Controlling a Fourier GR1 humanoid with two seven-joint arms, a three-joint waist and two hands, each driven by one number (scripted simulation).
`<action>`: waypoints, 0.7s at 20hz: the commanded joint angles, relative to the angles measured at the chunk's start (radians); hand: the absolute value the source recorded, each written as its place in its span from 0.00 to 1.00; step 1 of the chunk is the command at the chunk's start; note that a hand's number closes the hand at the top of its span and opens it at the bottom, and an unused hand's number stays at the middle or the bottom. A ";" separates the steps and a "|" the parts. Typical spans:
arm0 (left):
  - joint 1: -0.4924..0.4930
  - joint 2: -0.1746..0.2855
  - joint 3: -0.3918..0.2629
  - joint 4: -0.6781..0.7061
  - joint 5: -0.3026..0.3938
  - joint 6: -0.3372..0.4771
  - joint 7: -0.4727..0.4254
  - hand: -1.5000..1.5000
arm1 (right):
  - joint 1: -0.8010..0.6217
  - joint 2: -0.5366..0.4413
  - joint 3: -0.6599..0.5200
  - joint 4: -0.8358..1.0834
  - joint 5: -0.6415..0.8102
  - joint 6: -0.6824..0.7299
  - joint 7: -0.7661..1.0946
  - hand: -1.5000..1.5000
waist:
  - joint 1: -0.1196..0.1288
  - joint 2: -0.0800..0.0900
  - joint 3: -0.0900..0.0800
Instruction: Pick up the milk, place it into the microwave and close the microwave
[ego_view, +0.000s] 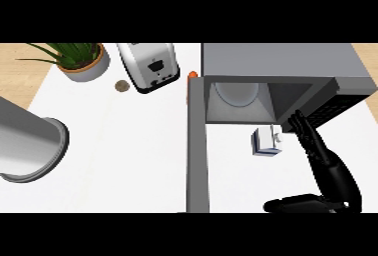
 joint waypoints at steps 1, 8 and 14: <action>0.112 -0.003 0.059 -0.078 0.084 -0.067 -0.009 0.00 | -0.078 0.002 -0.005 0.148 0.060 -0.034 -0.052 0.00 | 0.008 0.000 0.000; 0.061 0.003 0.098 -0.010 0.092 -0.096 -0.009 0.00 | -0.227 -0.004 -0.077 0.398 0.101 -0.116 -0.137 0.00 | 0.003 0.002 0.000; 0.112 0.002 0.148 -0.065 0.144 -0.116 -0.004 0.00 | -0.287 -0.053 -0.137 0.610 0.112 -0.139 -0.246 0.00 | 0.005 0.002 0.001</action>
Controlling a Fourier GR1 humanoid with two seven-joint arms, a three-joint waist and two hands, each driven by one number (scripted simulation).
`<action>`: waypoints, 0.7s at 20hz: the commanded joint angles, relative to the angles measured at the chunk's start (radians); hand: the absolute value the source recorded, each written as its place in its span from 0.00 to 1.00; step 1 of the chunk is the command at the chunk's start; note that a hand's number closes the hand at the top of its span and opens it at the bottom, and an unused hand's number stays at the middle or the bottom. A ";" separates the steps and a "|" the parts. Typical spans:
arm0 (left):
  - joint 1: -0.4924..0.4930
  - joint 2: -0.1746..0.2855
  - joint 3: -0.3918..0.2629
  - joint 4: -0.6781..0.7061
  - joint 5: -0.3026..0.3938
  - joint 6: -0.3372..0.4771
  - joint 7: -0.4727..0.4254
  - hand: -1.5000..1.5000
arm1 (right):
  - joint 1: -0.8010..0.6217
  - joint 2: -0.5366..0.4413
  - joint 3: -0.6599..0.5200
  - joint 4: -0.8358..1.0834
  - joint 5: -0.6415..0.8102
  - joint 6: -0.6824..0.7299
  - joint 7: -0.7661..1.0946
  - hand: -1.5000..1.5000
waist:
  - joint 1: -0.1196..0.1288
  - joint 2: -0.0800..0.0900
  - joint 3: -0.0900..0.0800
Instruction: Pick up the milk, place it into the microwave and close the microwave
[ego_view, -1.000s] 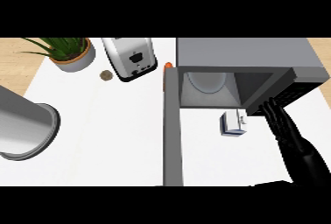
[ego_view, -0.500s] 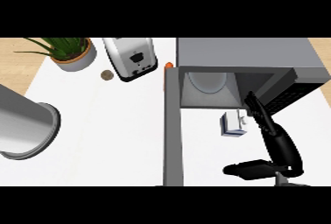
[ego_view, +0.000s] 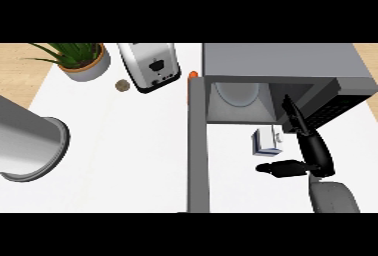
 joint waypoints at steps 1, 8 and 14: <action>-0.037 -0.004 0.031 0.038 0.017 -0.037 -0.008 0.00 | -0.034 -0.045 -0.051 0.187 -0.001 -0.001 -0.141 0.00 | -0.004 0.001 0.000; 0.067 -0.004 0.008 -0.032 0.052 -0.034 -0.038 0.00 | -0.146 -0.032 -0.013 0.417 0.058 -0.014 -0.244 0.00 | 0.006 0.000 0.000; 0.030 -0.004 0.017 -0.001 0.011 -0.012 -0.042 0.00 | -0.170 -0.034 -0.027 0.597 0.074 -0.034 -0.361 0.00 | 0.002 0.002 0.001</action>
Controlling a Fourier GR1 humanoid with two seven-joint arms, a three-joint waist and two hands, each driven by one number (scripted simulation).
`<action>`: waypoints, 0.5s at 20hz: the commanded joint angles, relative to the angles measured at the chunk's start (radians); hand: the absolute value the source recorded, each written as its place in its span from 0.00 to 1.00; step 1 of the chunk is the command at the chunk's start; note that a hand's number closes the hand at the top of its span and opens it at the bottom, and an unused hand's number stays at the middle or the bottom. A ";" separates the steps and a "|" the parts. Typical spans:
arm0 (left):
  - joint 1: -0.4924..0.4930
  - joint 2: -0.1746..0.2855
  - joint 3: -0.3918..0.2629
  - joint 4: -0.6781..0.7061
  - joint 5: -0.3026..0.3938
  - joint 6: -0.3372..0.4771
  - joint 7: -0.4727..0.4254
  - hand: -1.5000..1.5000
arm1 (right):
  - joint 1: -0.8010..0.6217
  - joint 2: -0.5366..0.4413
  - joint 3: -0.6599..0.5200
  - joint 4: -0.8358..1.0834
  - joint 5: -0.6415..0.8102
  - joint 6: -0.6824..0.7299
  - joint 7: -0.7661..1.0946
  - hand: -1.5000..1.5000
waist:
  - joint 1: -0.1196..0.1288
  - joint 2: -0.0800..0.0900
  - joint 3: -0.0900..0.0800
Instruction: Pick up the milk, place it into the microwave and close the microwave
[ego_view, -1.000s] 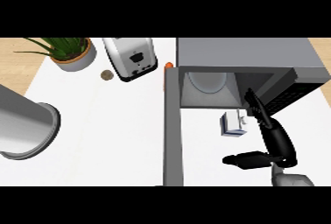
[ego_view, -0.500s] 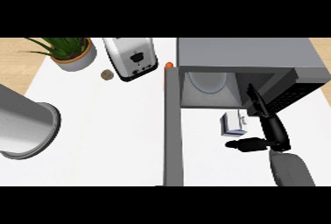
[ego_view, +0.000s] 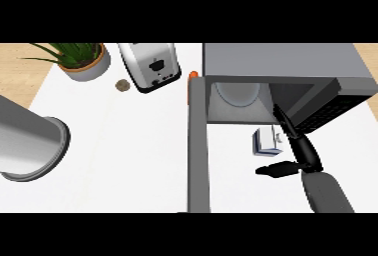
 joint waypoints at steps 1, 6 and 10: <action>0.017 0.006 0.032 -0.073 0.065 -0.007 0.050 0.00 | -0.063 0.036 0.007 0.185 0.052 -0.081 -0.069 0.00 | 0.007 0.004 0.001; 0.011 -0.001 -0.024 -0.021 0.015 0.006 0.016 0.00 | -0.117 0.001 -0.027 0.333 0.073 -0.157 -0.165 1.00 | 0.007 0.004 0.001; 0.048 -0.001 -0.002 0.008 0.009 -0.042 -0.062 0.00 | -0.132 -0.023 -0.041 0.386 0.090 -0.228 -0.220 0.00 | 0.011 0.003 0.001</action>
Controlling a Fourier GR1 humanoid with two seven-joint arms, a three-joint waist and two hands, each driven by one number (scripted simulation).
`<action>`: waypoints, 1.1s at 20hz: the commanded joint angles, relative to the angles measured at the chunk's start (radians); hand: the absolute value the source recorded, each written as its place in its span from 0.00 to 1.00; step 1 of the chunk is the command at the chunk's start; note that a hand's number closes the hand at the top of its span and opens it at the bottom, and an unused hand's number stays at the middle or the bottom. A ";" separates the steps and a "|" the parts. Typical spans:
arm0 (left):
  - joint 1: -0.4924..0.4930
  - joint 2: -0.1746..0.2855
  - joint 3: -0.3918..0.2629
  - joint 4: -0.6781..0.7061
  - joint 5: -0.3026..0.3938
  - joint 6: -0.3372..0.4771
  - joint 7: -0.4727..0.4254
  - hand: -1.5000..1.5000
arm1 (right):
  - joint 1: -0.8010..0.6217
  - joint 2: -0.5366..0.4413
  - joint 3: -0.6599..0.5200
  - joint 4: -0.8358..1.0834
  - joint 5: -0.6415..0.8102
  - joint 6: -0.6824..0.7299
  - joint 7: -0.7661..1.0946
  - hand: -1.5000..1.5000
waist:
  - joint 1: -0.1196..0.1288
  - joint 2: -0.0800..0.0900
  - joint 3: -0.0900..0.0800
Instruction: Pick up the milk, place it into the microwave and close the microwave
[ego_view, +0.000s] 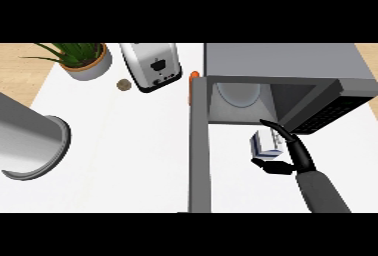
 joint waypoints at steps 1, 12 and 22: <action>-0.015 0.000 0.042 0.042 0.017 -0.030 -0.009 0.00 | -0.028 -0.040 -0.005 0.084 0.040 -0.085 -0.069 0.00 | -0.002 0.004 0.002; -0.016 -0.002 0.006 0.008 0.012 -0.009 -0.006 0.00 | -0.094 -0.034 -0.008 0.245 0.106 -0.243 -0.178 1.00 | 0.015 0.013 0.005; -0.051 0.015 0.068 0.038 0.062 -0.021 0.030 0.00 | -0.147 0.008 -0.094 0.234 0.020 -0.239 -0.166 1.00 | -0.002 0.008 0.003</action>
